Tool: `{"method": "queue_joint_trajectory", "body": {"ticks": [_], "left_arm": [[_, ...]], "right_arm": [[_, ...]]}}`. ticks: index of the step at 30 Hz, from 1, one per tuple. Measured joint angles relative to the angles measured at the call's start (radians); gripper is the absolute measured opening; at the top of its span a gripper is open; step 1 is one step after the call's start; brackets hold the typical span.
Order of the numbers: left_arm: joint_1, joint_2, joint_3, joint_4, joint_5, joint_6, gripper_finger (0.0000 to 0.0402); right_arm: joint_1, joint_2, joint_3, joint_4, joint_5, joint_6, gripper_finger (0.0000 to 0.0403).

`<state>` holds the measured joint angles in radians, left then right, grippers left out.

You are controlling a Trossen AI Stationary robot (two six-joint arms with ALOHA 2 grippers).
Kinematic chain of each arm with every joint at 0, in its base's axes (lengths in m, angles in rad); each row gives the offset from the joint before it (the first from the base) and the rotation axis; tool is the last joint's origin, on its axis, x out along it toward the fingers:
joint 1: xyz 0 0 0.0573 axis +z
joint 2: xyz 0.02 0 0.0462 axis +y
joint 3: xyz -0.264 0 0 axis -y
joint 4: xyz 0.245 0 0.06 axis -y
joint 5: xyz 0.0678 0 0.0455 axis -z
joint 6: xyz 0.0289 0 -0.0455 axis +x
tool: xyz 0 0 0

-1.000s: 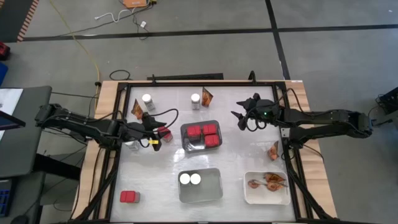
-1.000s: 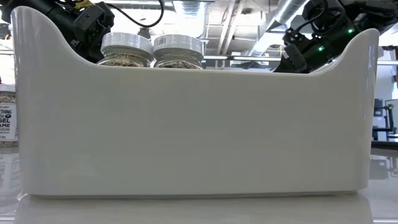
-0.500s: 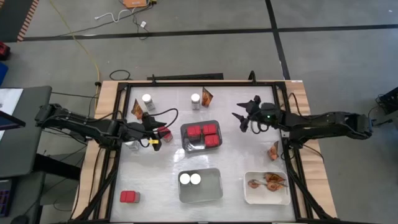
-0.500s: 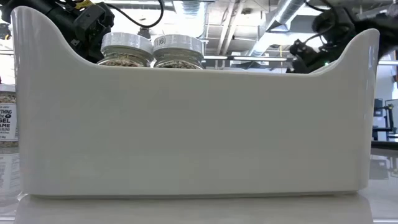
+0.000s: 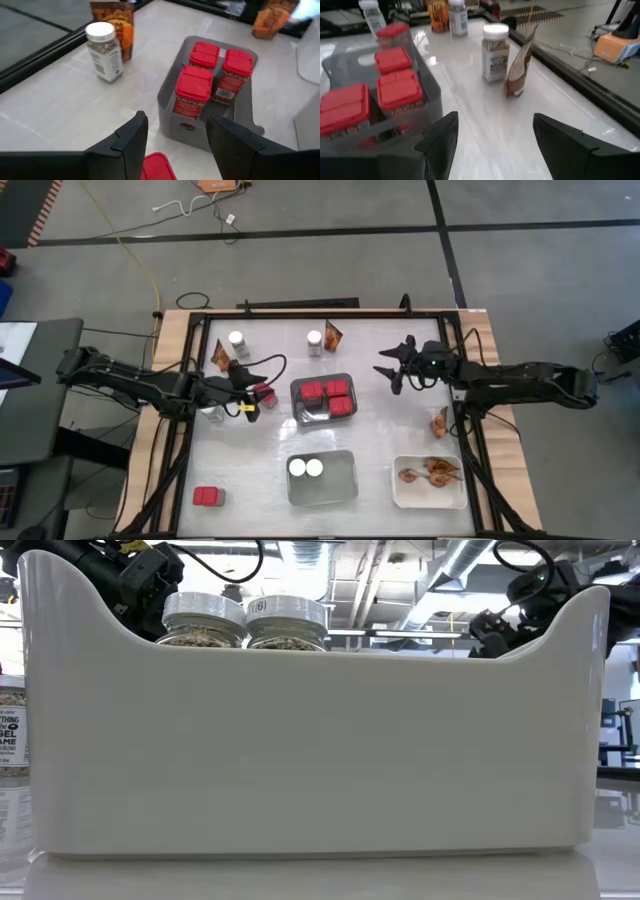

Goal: Sort spices by type
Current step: Put the white seasoning bottle into the gray bin

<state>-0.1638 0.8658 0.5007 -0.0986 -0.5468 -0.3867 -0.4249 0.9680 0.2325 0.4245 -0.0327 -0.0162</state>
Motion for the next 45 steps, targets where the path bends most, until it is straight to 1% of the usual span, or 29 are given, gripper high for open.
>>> {"method": "queue_joint_trajectory", "body": {"ticks": [2,4,11,14,17,27,31,34,39,42,45], "left_arm": [[0.001,0.000,0.000,-0.001,-0.010,-0.038,0.0200],[0.003,0.000,0.000,-0.001,-0.012,-0.045,0.0215],[0.020,0.000,0.000,-0.001,-0.047,-0.049,0.0302],[0.022,0.000,0.000,-0.002,-0.045,-0.022,0.0329],[0.021,0.000,0.000,-0.001,-0.040,-0.027,0.0336],[0.022,0.000,0.000,0.000,-0.040,-0.027,0.0335],[0.023,0.000,0.014,-0.013,-0.087,-0.018,0.0335],[0.026,0.000,0.085,-0.116,-0.091,-0.019,0.0334],[0.063,0.000,0.276,-0.436,-0.069,-0.042,0.0334],[0.087,0.001,0.367,-0.624,0.001,0.022,0.0334],[0.092,0.003,0.406,-0.755,0.077,0.111,0.0334]], "right_arm": [[0.007,0.000,0.000,-0.011,0.000,0.005,0.0286],[0.010,0.000,0.000,-0.021,-0.001,0.008,0.0286],[0.013,0.000,0.000,-0.030,-0.001,0.009,0.0286],[0.013,0.000,0.000,-0.030,-0.001,0.009,0.0286],[0.013,0.000,0.000,-0.031,-0.001,0.009,0.0286],[0.012,0.000,0.000,-0.031,-0.001,0.016,0.0286],[0.012,0.000,0.000,-0.031,-0.001,0.019,0.0286],[0.012,0.000,0.000,-0.032,-0.001,0.019,0.0286],[0.012,0.000,0.000,-0.033,-0.001,0.022,0.0286],[0.012,0.000,0.000,-0.035,-0.001,0.035,0.0286],[0.012,0.000,0.000,-0.041,-0.001,0.035,0.0286]]}}
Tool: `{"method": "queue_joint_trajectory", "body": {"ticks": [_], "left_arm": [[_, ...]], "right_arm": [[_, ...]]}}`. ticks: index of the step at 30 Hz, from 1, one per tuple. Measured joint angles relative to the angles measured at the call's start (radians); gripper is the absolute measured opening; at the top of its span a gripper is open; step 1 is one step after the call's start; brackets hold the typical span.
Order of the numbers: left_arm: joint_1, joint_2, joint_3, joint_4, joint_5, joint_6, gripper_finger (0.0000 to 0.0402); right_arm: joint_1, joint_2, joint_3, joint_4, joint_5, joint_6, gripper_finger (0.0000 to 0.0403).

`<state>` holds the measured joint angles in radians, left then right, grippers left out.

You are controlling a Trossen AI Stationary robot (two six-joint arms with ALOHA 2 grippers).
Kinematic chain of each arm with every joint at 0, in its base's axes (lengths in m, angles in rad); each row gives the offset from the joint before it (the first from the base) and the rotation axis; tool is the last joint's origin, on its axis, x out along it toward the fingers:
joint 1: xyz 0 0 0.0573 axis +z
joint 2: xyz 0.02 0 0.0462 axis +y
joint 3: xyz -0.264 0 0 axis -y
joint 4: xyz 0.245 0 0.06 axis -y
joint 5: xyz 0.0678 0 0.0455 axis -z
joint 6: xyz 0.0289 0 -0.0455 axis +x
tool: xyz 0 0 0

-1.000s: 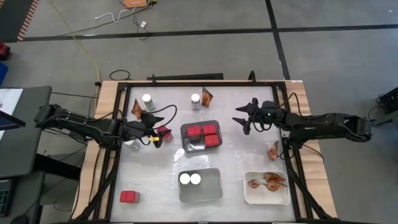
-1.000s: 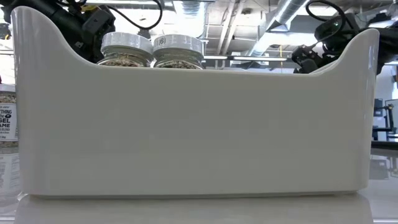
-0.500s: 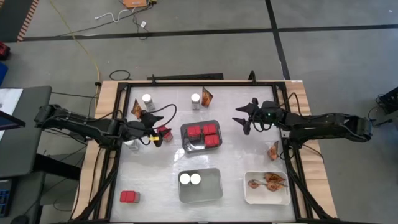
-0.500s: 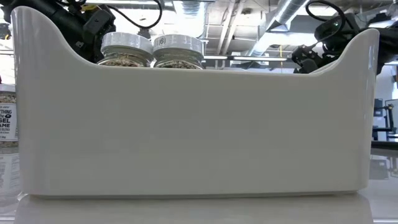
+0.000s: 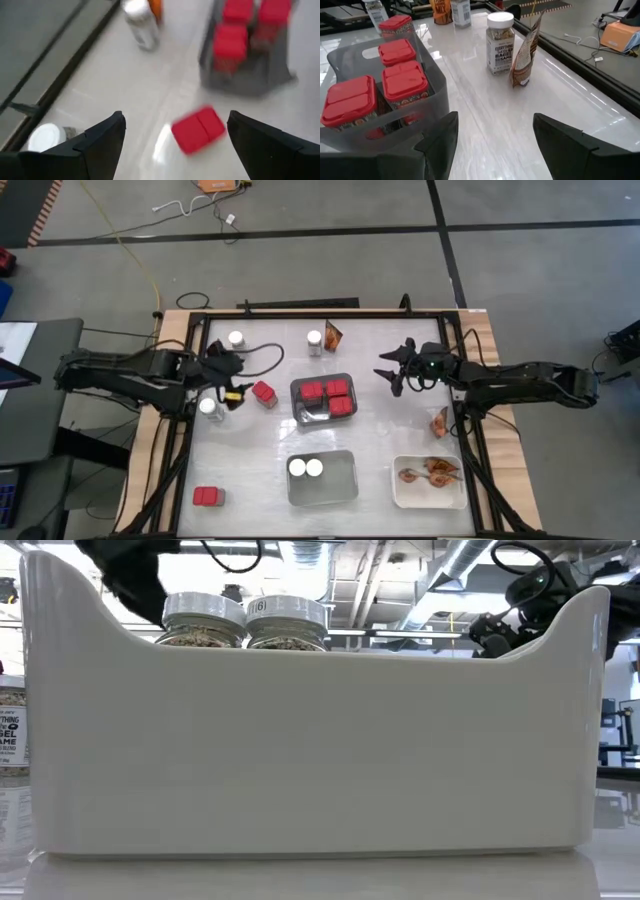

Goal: Sort spices by type
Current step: Put the white seasoning bottle into the gray bin

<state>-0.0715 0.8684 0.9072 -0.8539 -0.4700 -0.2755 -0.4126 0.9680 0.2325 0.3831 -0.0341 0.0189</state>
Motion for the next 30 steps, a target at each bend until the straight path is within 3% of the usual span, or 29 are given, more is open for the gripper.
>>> {"method": "queue_joint_trajectory", "body": {"ticks": [4,12,20,30], "left_arm": [[0.000,0.001,0.002,-0.126,0.090,-0.009,0.0334],[0.000,0.040,0.001,-0.412,0.172,-0.108,0.0334],[-0.001,0.075,-0.086,-0.412,0.313,-0.075,0.0334],[-0.019,0.078,-0.180,-0.415,0.361,-0.070,0.0334]], "right_arm": [[0.000,0.000,0.000,-0.014,0.000,0.000,0.0286],[0.000,0.000,0.000,-0.014,0.000,0.000,0.0286],[0.000,0.000,0.000,-0.016,0.000,0.000,0.0286],[0.000,0.000,0.000,-0.024,0.000,0.000,0.0286]]}}
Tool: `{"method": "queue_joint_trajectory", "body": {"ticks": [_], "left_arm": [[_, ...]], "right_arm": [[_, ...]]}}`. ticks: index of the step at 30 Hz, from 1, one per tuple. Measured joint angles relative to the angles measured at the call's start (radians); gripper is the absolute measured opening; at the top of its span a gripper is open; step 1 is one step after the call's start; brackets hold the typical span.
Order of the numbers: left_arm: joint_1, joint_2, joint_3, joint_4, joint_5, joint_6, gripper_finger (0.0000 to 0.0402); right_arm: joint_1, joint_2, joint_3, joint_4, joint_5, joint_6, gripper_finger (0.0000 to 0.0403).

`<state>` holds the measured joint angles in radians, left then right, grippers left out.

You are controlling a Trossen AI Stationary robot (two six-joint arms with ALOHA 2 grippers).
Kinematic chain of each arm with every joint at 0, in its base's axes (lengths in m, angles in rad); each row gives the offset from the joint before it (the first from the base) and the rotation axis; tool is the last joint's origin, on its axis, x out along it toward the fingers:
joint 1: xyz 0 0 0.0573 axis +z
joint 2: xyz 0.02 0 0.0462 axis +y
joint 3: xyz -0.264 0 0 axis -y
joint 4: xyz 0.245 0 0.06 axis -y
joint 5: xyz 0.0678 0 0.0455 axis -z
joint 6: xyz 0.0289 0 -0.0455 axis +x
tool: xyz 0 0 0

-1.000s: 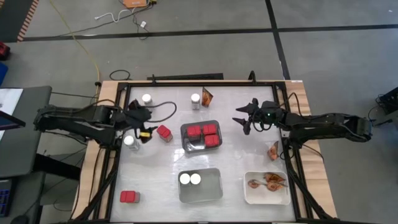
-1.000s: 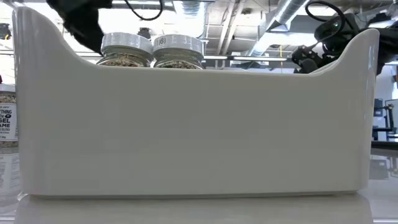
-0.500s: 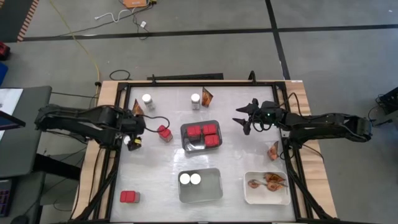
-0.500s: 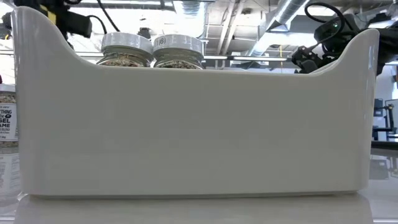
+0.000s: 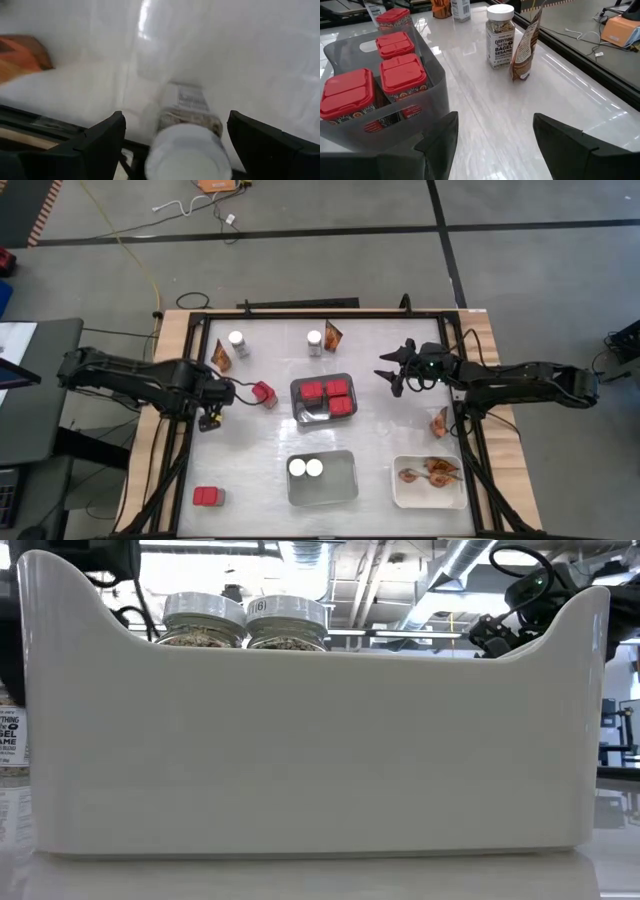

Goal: Sort spices by type
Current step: Put the white seasoning bottle into the gray bin

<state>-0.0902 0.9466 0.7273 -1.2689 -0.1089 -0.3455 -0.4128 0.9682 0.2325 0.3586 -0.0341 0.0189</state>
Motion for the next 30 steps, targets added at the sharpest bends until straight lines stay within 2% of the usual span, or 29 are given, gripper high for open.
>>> {"method": "queue_joint_trajectory", "body": {"ticks": [3,12,16,23,30], "left_arm": [[-0.001,0.000,-0.032,0.003,0.027,0.026,0.0334],[-0.001,0.002,-0.047,-0.001,0.017,0.068,0.0329],[-0.001,0.002,-0.047,-0.001,0.016,0.099,0.0293],[-0.001,0.002,-0.047,0.012,0.016,0.150,0.0195],[-0.001,0.003,-0.036,0.018,0.023,0.114,0.0192]], "right_arm": [[0.000,0.000,0.000,0.000,0.000,0.000,0.0286],[0.000,0.000,0.000,0.000,0.000,0.001,0.0286],[0.000,0.000,0.000,0.000,0.000,0.001,0.0286],[0.000,0.000,0.000,0.000,0.000,0.001,0.0286],[0.000,0.000,0.000,0.001,0.000,0.000,0.0286]]}}
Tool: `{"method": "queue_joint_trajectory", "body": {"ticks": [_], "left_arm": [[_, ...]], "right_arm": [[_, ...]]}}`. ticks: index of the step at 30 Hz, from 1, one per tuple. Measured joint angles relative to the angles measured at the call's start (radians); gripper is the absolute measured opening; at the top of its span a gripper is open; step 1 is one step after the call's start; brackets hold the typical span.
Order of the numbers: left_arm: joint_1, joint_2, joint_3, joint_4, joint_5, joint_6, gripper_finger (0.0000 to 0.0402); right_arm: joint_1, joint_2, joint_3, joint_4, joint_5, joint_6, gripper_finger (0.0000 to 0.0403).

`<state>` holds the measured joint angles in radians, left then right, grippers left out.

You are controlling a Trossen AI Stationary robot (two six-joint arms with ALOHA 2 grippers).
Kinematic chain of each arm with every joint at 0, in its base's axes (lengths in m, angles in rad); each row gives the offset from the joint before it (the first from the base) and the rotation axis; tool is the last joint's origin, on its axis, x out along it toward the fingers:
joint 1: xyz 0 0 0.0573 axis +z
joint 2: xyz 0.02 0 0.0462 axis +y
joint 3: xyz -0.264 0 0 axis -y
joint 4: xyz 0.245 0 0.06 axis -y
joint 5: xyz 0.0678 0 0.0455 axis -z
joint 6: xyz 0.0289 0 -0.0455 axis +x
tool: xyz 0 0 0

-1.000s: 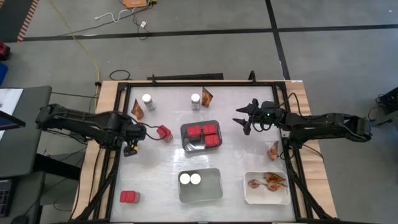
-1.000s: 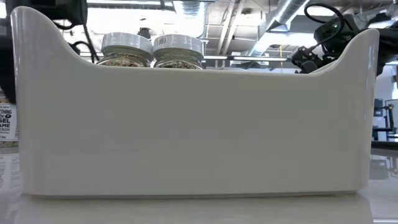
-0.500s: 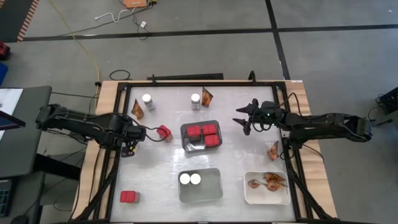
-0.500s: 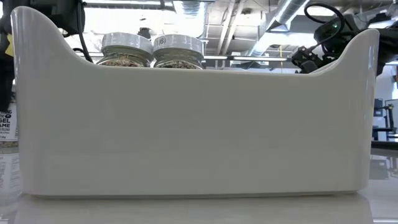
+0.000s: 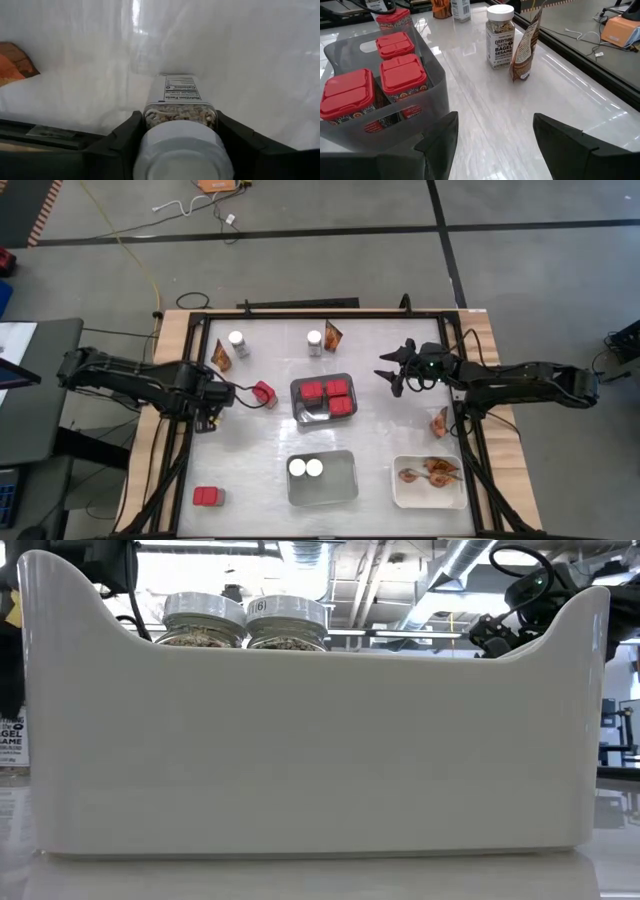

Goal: Sort spices by type
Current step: Put the white seasoning bottle into the gray bin

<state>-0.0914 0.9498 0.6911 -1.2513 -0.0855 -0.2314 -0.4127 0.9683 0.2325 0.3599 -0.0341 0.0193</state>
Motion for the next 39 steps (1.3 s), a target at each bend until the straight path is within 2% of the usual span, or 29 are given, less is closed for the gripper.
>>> {"method": "queue_joint_trajectory", "body": {"ticks": [6,10,13,19,26,30,34,39], "left_arm": [[0.000,0.007,0.122,0.013,-0.038,-0.106,0.0192],[0.000,0.076,0.263,0.032,-0.070,-0.157,0.0192],[0.000,0.182,0.399,0.018,-0.079,-0.160,0.0192],[0.000,0.473,0.735,-0.046,-0.077,-0.148,0.0192],[-0.024,0.776,1.168,-0.063,-0.001,-0.102,0.0192],[-0.046,0.909,1.372,-0.065,0.011,-0.095,0.0192],[-0.074,1.020,1.503,-0.044,0.022,-0.074,0.0192],[-0.123,1.128,1.581,0.026,0.102,-0.074,0.0192]], "right_arm": [[0.000,0.000,0.000,0.006,0.000,0.000,0.0286],[0.000,0.000,0.000,0.034,0.000,0.000,0.0286],[0.000,0.000,0.000,0.039,0.000,0.000,0.0286],[0.000,0.000,0.000,0.037,0.000,0.003,0.0286],[0.000,0.000,0.000,0.018,0.000,0.009,0.0286],[-0.001,0.000,0.000,0.006,0.000,0.002,0.0286],[-0.001,0.000,0.001,-0.004,0.000,-0.002,0.0286],[-0.001,0.000,0.001,-0.023,0.000,-0.005,0.0286]]}}
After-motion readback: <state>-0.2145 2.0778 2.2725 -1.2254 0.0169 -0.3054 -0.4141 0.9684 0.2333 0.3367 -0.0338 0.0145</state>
